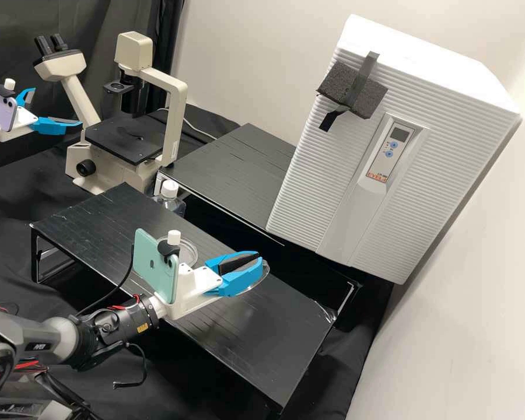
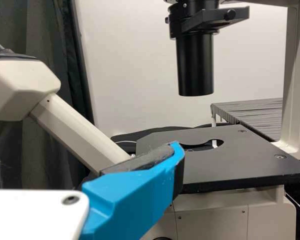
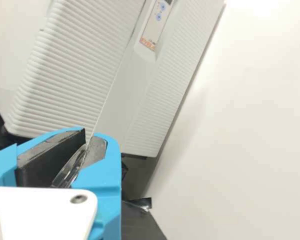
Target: Open the petri dish lid.
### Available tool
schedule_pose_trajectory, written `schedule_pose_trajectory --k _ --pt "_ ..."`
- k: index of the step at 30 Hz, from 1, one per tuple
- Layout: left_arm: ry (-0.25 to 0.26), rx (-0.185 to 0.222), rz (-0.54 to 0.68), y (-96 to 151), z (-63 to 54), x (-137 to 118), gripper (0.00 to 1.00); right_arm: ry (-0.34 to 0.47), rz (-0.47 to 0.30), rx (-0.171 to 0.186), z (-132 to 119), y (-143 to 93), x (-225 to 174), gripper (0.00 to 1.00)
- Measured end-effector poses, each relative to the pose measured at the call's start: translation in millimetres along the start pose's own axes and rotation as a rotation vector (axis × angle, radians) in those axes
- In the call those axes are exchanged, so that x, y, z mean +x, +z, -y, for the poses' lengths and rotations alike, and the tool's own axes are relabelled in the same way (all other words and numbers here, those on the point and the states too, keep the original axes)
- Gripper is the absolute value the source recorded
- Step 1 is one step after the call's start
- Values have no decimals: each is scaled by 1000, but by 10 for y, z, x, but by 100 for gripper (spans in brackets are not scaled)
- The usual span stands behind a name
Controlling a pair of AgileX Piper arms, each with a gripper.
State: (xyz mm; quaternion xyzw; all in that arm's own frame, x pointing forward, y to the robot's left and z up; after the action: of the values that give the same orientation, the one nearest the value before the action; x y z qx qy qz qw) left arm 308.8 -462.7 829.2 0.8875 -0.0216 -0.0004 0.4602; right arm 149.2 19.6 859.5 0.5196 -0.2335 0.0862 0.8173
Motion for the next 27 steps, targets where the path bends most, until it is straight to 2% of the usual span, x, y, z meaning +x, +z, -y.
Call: schedule_pose_trajectory --k 7,12,21,27 --pt "0 0 0 0 0 0 100 4 24 -33 -5 25 2 0" --pt "0 0 0 0 0 0 100 -6 13 -49 6 -9 -14 0" --pt "0 0 0 0 0 0 100 -24 -29 -116 33 -78 -32 0" --pt "0 0 0 0 0 0 100 -35 41 -159 64 30 13 0"
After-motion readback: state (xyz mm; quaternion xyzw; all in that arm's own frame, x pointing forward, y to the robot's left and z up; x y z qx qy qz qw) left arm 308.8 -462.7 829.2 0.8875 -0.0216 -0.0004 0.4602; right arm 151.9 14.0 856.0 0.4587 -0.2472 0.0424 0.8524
